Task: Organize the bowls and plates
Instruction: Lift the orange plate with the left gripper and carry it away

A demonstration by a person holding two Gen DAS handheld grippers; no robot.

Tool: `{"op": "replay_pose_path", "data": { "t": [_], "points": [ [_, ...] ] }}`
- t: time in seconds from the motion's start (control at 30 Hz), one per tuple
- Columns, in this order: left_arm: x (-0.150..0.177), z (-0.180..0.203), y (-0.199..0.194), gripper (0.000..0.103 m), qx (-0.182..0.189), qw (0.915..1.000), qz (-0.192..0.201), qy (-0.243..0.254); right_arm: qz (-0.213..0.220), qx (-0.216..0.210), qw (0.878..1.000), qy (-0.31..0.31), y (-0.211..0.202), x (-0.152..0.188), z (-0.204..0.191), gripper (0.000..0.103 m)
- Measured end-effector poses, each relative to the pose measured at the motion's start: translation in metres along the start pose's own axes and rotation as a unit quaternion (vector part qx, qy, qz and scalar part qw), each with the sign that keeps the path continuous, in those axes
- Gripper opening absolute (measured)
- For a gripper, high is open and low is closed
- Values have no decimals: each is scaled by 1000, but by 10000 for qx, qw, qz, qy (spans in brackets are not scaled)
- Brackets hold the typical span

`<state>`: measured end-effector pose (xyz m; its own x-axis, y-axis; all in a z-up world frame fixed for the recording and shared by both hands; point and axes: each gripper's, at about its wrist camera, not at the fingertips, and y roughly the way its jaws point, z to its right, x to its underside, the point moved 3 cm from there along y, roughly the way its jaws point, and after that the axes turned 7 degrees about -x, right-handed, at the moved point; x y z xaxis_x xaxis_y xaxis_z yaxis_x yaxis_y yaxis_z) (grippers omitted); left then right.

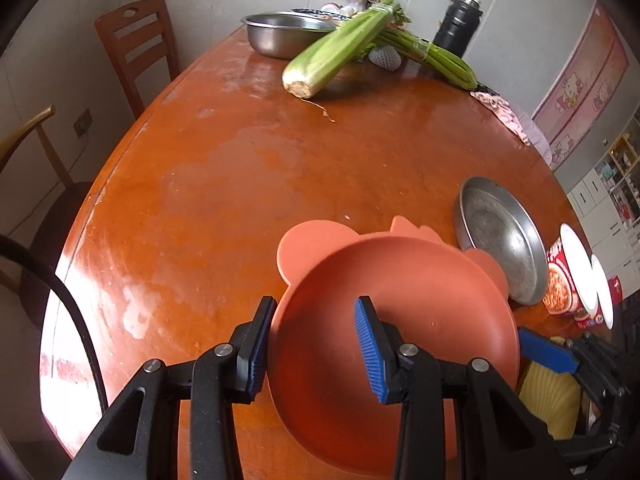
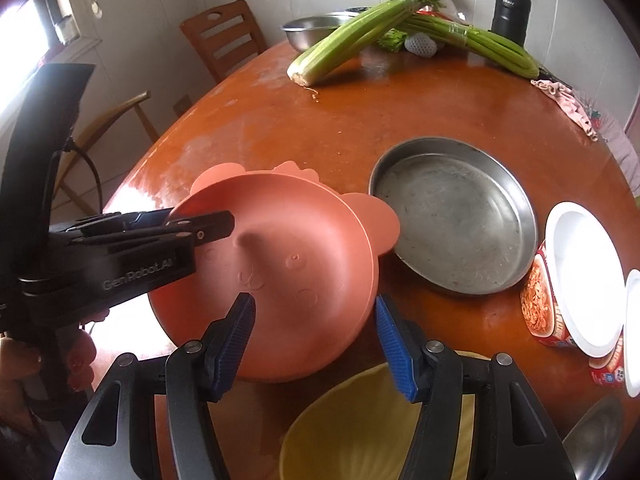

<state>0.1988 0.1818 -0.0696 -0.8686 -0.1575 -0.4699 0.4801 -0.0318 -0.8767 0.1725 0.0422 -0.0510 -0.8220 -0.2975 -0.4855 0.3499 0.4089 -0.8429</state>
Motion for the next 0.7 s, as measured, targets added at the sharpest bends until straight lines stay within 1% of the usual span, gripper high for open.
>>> {"op": "replay_pose_path", "data": {
  "t": [0.13, 0.37, 0.57, 0.7],
  "points": [
    [-8, -11, -1, 41, -65, 9999, 53, -58, 11, -185, 9998, 4, 1, -5, -8, 64],
    [-25, -31, 8, 41, -188, 9997, 69, -159, 27, -284, 9994, -191, 6, -10, -32, 64],
    [-35, -42, 16, 41, -136, 9997, 74, -198, -111, -408, 9988, -240, 15, -9, -45, 64],
    [-41, -44, 18, 44, -113, 9997, 103, -176, -76, -439, 9985, -320, 14, -8, -53, 64]
  ]
}}
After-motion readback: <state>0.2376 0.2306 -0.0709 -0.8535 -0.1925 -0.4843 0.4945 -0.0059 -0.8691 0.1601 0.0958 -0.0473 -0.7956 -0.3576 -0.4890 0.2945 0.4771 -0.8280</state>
